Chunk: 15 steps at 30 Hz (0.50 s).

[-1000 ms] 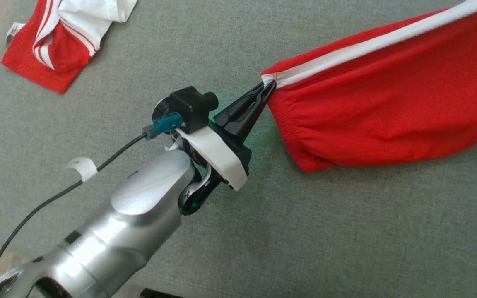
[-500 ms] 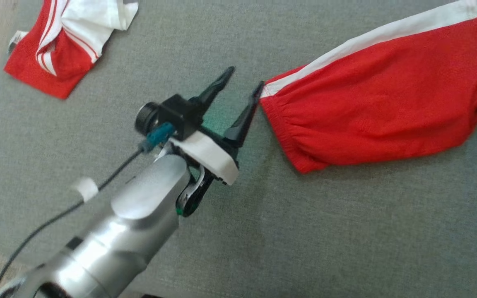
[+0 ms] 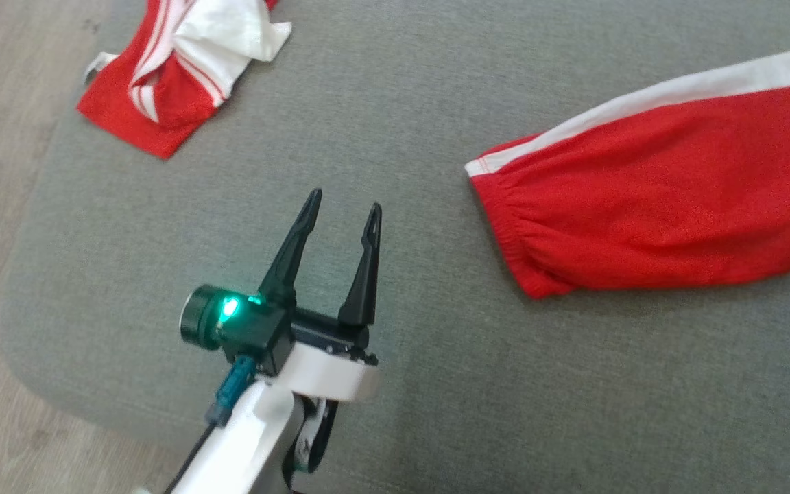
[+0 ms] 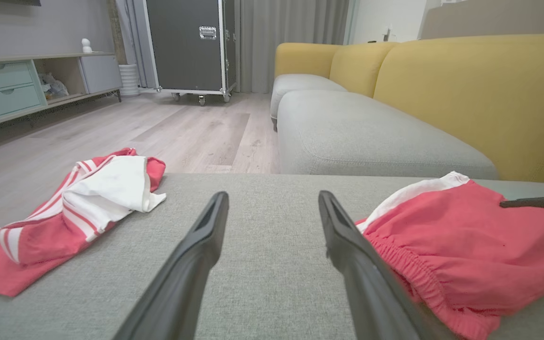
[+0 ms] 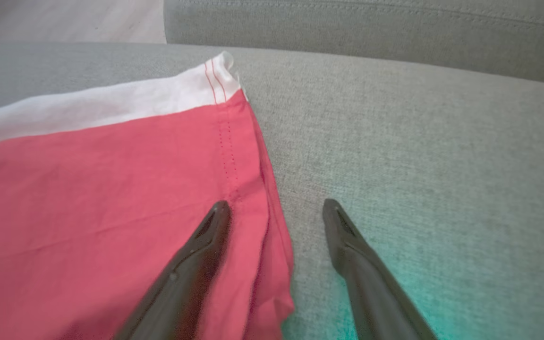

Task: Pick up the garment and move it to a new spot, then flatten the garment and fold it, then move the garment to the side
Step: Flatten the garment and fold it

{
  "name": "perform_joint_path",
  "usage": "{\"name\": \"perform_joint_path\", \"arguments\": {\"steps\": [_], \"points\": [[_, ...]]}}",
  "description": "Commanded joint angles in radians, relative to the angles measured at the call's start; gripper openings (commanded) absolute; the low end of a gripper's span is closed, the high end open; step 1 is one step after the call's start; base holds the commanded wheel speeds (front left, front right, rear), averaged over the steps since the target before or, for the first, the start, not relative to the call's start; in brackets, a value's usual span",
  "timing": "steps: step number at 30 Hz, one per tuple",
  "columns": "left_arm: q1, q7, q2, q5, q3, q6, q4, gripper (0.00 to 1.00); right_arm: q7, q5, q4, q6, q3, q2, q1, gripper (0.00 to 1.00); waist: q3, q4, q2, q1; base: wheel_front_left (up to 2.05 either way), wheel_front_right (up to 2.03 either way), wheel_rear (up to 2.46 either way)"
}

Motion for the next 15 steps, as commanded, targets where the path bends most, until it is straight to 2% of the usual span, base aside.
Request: {"name": "perform_joint_path", "arguments": {"steps": [1,2,3,4,5,9,15], "points": [[0.007,-0.006,0.000,0.020,0.050,0.001,-0.045,1.00,0.027,0.001,0.011,-0.001,0.005,-0.007,0.034,1.00,-0.013,0.018,-0.0001,0.0001,0.00,0.00,0.00],[0.024,-0.006,-0.006,0.030,0.059,-0.003,-0.053,1.00,0.055,0.005,0.029,-0.001,0.011,0.003,0.041,1.00,-0.019,0.023,-0.0001,0.0001,0.00,0.00,0.00],[0.040,-0.006,-0.011,0.039,0.066,-0.009,-0.058,1.00,0.084,0.015,0.041,-0.001,0.016,0.014,0.050,0.76,-0.025,0.027,-0.0001,0.0001,0.00,0.00,0.00],[0.053,-0.006,-0.015,0.048,0.073,-0.013,-0.060,1.00,0.105,0.025,0.044,-0.001,0.019,0.023,0.056,0.33,-0.032,0.028,-0.0001,0.0001,0.00,0.00,0.00],[0.065,-0.006,-0.019,0.055,0.081,-0.017,-0.062,1.00,0.114,0.035,0.043,-0.001,0.020,0.031,0.061,0.00,-0.039,0.027,-0.0001,0.0001,0.00,0.00,0.00],[0.099,-0.006,-0.026,0.080,0.122,-0.027,-0.062,1.00,0.064,0.035,0.040,-0.001,0.017,0.036,0.056,0.00,-0.070,-0.007,-0.0001,0.0001,0.00,0.00,0.00],[0.139,-0.006,-0.017,0.121,0.185,-0.035,-0.081,1.00,-0.001,0.040,0.046,-0.001,0.007,0.037,0.066,0.00,-0.118,-0.123,-0.0001,0.0001,0.00,0.00,0.00]]}}
